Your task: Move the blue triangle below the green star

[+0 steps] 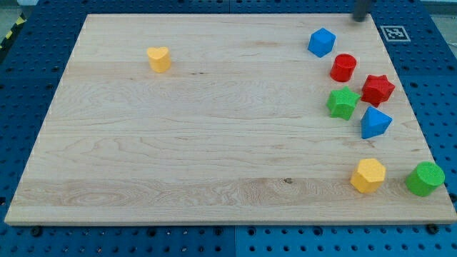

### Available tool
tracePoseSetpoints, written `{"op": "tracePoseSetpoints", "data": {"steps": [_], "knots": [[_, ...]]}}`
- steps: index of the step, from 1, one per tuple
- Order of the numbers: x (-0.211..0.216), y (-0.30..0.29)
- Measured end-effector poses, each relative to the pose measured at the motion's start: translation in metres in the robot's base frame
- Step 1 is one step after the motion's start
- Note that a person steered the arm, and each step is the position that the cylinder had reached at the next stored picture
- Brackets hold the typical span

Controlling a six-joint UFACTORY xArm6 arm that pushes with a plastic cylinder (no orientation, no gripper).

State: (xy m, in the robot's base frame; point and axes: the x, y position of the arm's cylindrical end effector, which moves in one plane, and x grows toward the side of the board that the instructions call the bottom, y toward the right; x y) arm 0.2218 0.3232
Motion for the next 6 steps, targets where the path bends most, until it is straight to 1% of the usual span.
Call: {"op": "tracePoseSetpoints", "data": {"steps": [1,2,3,4,5,6], "knots": [[0.013,0.022],[0.069,-0.013],[0.130,-0.101],[0.193,-0.104],[0.261,-0.080],[0.260,-0.128]]}}
